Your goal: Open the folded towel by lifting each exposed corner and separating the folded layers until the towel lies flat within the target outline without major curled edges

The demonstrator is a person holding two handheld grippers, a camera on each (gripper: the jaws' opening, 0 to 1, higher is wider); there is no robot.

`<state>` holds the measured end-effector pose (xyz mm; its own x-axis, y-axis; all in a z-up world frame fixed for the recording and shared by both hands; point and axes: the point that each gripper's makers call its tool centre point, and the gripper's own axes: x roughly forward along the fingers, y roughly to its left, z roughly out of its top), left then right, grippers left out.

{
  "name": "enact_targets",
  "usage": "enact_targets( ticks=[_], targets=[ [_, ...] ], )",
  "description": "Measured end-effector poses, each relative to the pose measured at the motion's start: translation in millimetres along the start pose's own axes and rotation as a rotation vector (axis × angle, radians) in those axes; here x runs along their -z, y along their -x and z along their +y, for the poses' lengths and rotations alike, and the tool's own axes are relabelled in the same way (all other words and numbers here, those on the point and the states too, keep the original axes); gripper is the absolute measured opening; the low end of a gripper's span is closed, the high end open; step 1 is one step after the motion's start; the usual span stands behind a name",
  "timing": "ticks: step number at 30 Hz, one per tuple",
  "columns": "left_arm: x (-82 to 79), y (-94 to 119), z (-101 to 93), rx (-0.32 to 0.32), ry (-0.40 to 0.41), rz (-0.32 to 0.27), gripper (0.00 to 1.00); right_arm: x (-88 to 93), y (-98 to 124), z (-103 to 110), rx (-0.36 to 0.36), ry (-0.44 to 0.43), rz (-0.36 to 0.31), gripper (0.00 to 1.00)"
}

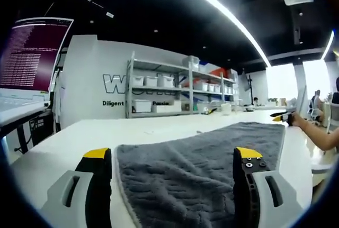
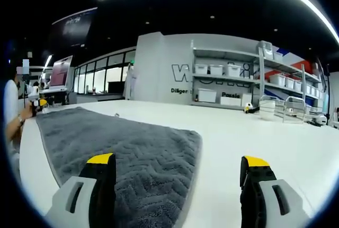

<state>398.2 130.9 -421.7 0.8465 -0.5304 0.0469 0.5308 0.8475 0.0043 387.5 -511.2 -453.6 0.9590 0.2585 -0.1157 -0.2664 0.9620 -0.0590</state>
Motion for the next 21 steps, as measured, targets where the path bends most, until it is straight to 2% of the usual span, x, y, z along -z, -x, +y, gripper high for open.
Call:
enact_targets(
  ticks=[21],
  targets=[
    [0.1, -2.0, 5.5, 0.001, -0.005, 0.003, 0.93, 1.4, -0.1, 0.0, 0.0, 0.006, 0.007, 0.99]
  ],
)
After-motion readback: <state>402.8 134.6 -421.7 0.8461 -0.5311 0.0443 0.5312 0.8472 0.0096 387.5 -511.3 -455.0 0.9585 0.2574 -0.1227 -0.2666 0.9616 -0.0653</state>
